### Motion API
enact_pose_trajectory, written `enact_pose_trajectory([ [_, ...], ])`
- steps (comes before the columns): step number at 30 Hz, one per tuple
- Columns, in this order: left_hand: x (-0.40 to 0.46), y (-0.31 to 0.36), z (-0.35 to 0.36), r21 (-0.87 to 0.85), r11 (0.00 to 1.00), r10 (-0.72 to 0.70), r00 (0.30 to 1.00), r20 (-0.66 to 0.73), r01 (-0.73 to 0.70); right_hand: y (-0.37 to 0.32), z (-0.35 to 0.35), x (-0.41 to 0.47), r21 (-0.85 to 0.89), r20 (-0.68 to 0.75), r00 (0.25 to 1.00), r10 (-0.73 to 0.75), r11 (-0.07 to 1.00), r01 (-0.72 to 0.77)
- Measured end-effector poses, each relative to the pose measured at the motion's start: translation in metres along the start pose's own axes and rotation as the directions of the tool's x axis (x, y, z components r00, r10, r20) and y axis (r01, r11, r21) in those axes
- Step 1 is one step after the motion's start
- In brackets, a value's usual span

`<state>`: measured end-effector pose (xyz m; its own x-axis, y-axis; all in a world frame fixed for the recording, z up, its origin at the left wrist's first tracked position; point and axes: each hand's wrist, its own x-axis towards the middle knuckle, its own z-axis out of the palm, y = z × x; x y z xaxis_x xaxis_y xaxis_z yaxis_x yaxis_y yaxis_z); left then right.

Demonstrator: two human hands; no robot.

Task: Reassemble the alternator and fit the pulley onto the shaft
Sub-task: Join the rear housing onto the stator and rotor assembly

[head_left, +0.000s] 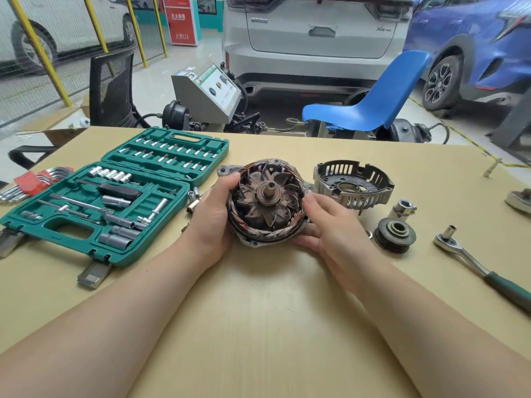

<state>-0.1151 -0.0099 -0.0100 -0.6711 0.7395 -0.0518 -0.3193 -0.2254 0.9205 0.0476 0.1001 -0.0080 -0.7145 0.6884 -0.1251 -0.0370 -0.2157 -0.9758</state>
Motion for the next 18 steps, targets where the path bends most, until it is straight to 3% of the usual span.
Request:
enact_pose_trajectory([
  [4, -0.012, 0.003, -0.001, 0.007, 0.999, 0.032, 0.997, 0.07, -0.032, 0.012, 0.002, -0.005, -0.104, -0.039, 0.991, -0.131, 0.986, 0.127],
  [8, -0.019, 0.009, -0.005, 0.048, 0.988, 0.145, 0.988, 0.056, -0.148, 0.016, 0.001, -0.01, -0.201, 0.031, 0.955, -0.295, 0.934, 0.295],
  [12, -0.027, 0.014, -0.007, 0.064, 0.973, 0.218, 0.975, 0.04, -0.22, 0.016, 0.001, -0.012, -0.263, 0.063, 0.94, -0.335, 0.903, 0.339],
  [18, -0.041, 0.032, 0.0, 0.105, 0.943, 0.323, 0.946, -0.039, -0.317, 0.012, -0.001, -0.014, -0.02, 0.127, 0.956, -0.264, 0.963, 0.269],
])
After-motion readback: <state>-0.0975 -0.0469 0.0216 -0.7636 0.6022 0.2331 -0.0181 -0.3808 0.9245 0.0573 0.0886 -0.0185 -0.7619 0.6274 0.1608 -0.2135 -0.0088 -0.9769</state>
